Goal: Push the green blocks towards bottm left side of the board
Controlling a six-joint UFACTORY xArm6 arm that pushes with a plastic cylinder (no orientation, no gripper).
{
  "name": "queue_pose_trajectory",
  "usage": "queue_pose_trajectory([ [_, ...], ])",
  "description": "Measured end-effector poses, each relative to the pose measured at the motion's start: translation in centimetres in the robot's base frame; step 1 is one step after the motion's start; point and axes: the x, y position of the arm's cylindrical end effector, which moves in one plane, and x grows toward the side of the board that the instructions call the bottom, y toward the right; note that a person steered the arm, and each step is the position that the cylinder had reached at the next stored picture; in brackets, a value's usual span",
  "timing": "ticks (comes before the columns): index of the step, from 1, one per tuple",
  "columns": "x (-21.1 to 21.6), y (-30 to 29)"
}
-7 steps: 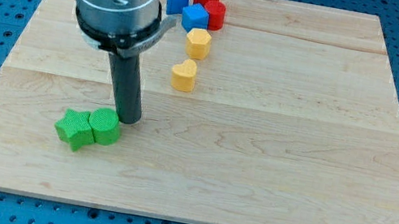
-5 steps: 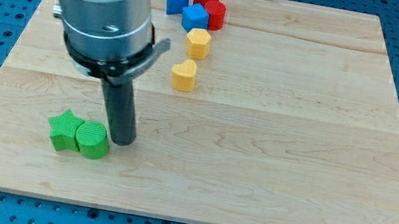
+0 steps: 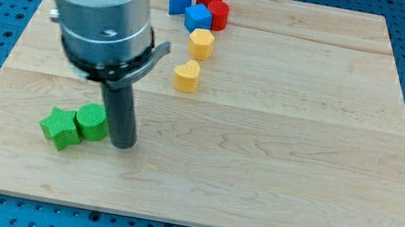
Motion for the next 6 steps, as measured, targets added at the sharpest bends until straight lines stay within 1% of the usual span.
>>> queue_pose_trajectory([
  [1, -2.3, 0.0],
  [2, -2.2, -1.2],
  [3, 1.2, -1.8],
  [4, 2.5, -1.9],
  [5, -1.1, 1.5],
  [6, -3.2, -1.0],
])
